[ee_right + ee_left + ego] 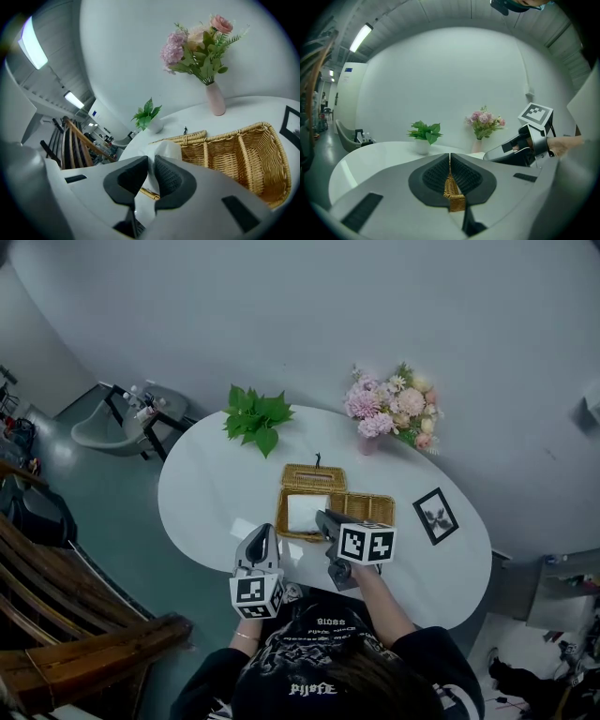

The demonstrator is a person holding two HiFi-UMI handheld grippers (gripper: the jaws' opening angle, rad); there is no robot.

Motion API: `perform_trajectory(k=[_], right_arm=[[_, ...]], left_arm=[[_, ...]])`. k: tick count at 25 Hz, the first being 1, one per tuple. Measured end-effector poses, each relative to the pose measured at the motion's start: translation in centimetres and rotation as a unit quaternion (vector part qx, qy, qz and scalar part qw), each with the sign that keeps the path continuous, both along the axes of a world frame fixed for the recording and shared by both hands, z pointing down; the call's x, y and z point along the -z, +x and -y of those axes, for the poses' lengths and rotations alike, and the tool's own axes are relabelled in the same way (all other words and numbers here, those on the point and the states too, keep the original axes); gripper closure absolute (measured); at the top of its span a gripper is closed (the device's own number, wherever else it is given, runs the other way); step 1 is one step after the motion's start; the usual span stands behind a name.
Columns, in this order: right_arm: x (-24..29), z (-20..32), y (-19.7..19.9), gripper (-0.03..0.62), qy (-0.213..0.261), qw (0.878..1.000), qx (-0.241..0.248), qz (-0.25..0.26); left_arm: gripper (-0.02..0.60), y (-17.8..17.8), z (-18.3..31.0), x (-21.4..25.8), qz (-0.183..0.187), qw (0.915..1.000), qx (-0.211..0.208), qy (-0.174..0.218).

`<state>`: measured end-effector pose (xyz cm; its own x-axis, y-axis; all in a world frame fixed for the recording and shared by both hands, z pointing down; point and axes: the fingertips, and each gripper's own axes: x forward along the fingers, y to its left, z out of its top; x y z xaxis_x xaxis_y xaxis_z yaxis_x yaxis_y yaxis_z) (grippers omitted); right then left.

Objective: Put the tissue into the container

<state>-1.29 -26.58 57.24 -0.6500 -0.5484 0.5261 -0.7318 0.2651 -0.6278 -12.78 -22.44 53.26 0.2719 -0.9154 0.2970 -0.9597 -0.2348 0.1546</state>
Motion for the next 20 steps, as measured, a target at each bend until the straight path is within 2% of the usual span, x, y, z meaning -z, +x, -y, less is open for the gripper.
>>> perform_trajectory(k=[5,20], right_arm=[[-1.4,0.7,0.6,0.523,-0.021,0.999,-0.011,-0.025],[-3.8,1.7,0.3,0.522,-0.074,0.996,-0.005,-0.057]], left_arm=[[0.554,0.7,0.0,-0.5,0.000,0.9999,-0.014,-0.003],[0.554,1.0,0.8,-0.9,-0.006,0.9996,-0.027,-0.010]])
